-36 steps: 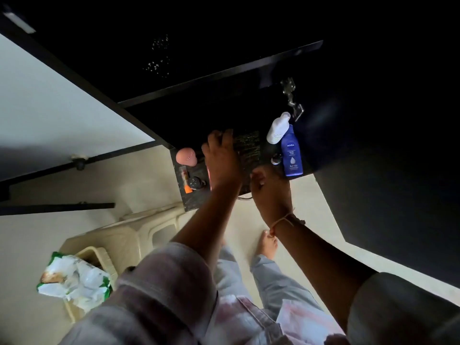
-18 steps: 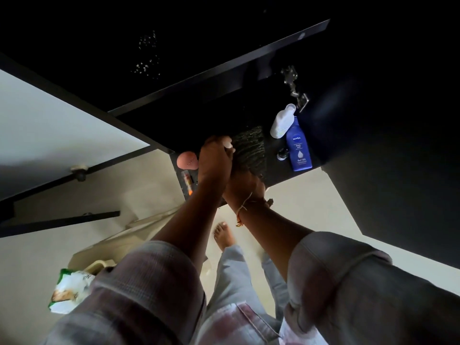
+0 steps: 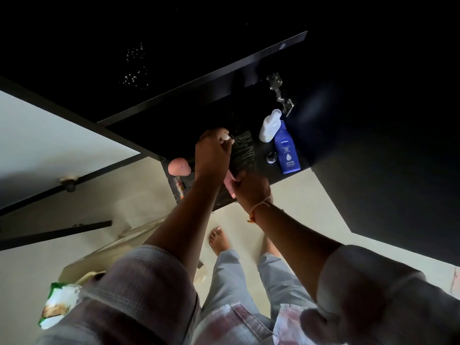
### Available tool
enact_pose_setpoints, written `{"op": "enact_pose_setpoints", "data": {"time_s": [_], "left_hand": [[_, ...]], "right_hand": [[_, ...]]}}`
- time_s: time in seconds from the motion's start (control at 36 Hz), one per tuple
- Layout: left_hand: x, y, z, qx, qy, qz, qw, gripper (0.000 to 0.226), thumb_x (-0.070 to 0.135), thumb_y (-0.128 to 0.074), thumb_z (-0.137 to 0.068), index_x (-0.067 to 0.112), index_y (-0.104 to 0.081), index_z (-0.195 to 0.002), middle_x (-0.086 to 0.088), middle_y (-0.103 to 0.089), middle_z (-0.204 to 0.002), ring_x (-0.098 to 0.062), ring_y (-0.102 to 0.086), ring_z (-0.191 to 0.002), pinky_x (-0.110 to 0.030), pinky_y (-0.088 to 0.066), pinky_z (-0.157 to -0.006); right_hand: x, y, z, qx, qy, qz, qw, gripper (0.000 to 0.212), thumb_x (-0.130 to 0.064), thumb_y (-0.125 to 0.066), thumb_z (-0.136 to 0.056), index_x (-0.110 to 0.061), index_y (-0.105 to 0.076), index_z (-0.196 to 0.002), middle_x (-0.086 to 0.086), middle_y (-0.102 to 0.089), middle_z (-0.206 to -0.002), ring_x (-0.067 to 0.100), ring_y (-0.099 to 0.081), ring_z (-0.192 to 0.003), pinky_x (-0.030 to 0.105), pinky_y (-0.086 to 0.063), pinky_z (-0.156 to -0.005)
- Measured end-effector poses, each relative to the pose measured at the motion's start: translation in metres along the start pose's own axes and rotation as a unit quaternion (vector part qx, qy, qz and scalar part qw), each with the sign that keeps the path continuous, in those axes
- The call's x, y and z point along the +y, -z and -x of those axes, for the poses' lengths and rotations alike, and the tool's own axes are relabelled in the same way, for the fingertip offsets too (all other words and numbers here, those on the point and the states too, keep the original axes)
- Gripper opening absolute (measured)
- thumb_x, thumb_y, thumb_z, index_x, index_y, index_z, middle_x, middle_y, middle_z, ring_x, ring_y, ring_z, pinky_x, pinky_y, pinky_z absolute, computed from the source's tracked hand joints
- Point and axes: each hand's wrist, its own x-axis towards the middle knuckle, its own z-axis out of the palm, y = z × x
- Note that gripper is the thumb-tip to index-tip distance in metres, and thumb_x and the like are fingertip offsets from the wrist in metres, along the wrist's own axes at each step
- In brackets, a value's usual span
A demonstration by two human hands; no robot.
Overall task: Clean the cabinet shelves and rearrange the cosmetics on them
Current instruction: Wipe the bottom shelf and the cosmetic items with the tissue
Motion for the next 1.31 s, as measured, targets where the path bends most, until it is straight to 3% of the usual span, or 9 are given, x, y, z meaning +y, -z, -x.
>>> {"op": "enact_pose_setpoints", "data": {"time_s": [0.11, 0.31, 0.56, 0.69, 0.89, 1.03, 1.11, 1.25, 1.31], "left_hand": [[0.01, -0.003, -0.002, -0.014, 0.009, 0.051, 0.999, 0.022, 0.015, -0.066, -0.089, 0.01, -0.069, -0.11, -0.007, -0.072, -0.103, -0.014, -0.067, -0.092, -0.014, -0.043, -0.077], [0.024, -0.027, -0.007, -0.039, -0.006, 0.048, 0.998, 0.024, 0.013, -0.065, -0.089, 0.01, -0.068, -0.113, -0.008, -0.072, -0.104, -0.018, -0.067, -0.097, -0.02, -0.047, -0.082], [0.032, -0.053, -0.023, -0.074, -0.012, 0.021, 0.997, 0.022, 0.012, -0.058, -0.091, 0.011, -0.067, -0.112, -0.007, -0.074, -0.1, -0.019, -0.07, -0.096, -0.032, -0.054, -0.087], [0.032, -0.056, -0.027, -0.076, -0.024, -0.015, 0.997, 0.017, 0.017, -0.059, -0.092, 0.012, -0.067, -0.106, -0.004, -0.073, -0.096, -0.019, -0.069, -0.092, -0.025, -0.048, -0.076], [0.03, -0.06, -0.029, -0.074, -0.03, -0.029, 0.996, 0.021, 0.016, -0.064, -0.089, 0.011, -0.066, -0.109, -0.006, -0.072, -0.101, -0.023, -0.068, -0.095, -0.031, -0.051, -0.082], [0.03, -0.062, -0.024, -0.067, -0.027, -0.004, 0.997, 0.028, 0.015, -0.064, -0.089, 0.007, -0.063, -0.116, -0.01, -0.072, -0.105, -0.023, -0.068, -0.098, -0.029, -0.05, -0.085], [0.026, -0.064, -0.018, -0.07, -0.02, 0.028, 0.997, 0.028, 0.014, -0.065, -0.089, 0.007, -0.061, -0.115, -0.008, -0.072, -0.104, -0.019, -0.068, -0.099, -0.03, -0.052, -0.088], [0.018, -0.067, -0.005, -0.056, 0.043, 0.042, 0.997, 0.052, 0.008, -0.069, -0.084, 0.008, -0.051, -0.133, -0.009, -0.063, -0.121, -0.018, -0.061, -0.11, -0.027, -0.047, -0.095], [0.017, -0.067, 0.007, -0.03, 0.061, 0.04, 0.997, 0.047, 0.007, -0.068, -0.084, 0.006, -0.053, -0.129, -0.011, -0.063, -0.118, -0.021, -0.061, -0.107, -0.031, -0.048, -0.094]], "right_hand": [[0.031, 0.018, 0.023, 0.047, -0.067, -0.075, 0.994, 0.034, -0.047, -0.051, -0.094, -0.016, -0.063, -0.089, 0.003, -0.063, -0.079, 0.026, -0.062, -0.077, 0.027, -0.041, -0.062], [0.08, 0.032, 0.064, 0.115, -0.106, -0.092, 0.983, 0.016, -0.031, -0.059, -0.093, -0.015, -0.058, -0.091, 0.002, -0.067, -0.08, 0.023, -0.063, -0.072, 0.034, -0.053, -0.062], [0.106, 0.025, 0.065, 0.096, -0.123, -0.169, 0.973, 0.002, -0.026, -0.063, -0.09, -0.024, -0.064, -0.09, -0.005, -0.07, -0.084, 0.019, -0.068, -0.074, 0.034, -0.057, -0.068], [0.112, 0.024, 0.054, 0.085, -0.131, -0.219, 0.963, 0.002, -0.031, -0.064, -0.089, -0.029, -0.062, -0.088, -0.003, -0.073, -0.085, 0.021, -0.071, -0.072, 0.045, -0.059, -0.071], [0.113, 0.02, 0.032, 0.073, -0.152, -0.246, 0.954, 0.007, -0.037, -0.064, -0.087, -0.035, -0.06, -0.081, -0.008, -0.074, -0.08, 0.015, -0.071, -0.069, 0.044, -0.06, -0.073], [0.117, 0.014, 0.014, 0.09, -0.178, -0.262, 0.944, 0.008, -0.038, -0.062, -0.08, -0.035, -0.063, -0.073, -0.004, -0.072, -0.079, 0.024, -0.07, -0.075, 0.047, -0.059, -0.071], [0.114, 0.016, 0.008, 0.094, -0.188, -0.266, 0.941, 0.018, -0.036, -0.065, -0.084, -0.031, -0.063, -0.066, 0.002, -0.073, -0.077, 0.026, -0.07, -0.074, 0.048, -0.059, -0.069], [0.111, 0.013, 0.001, 0.1, -0.21, -0.274, 0.933, 0.022, -0.036, -0.065, -0.08, -0.023, -0.068, -0.062, 0.003, -0.07, -0.066, 0.028, -0.069, -0.068, 0.047, -0.059, -0.067], [0.109, 0.013, -0.002, 0.098, -0.214, -0.265, 0.935, 0.029, -0.034, -0.062, -0.078, -0.015, -0.065, -0.057, 0.009, -0.066, -0.061, 0.031, -0.065, -0.065, 0.039, -0.057, -0.064]]}}
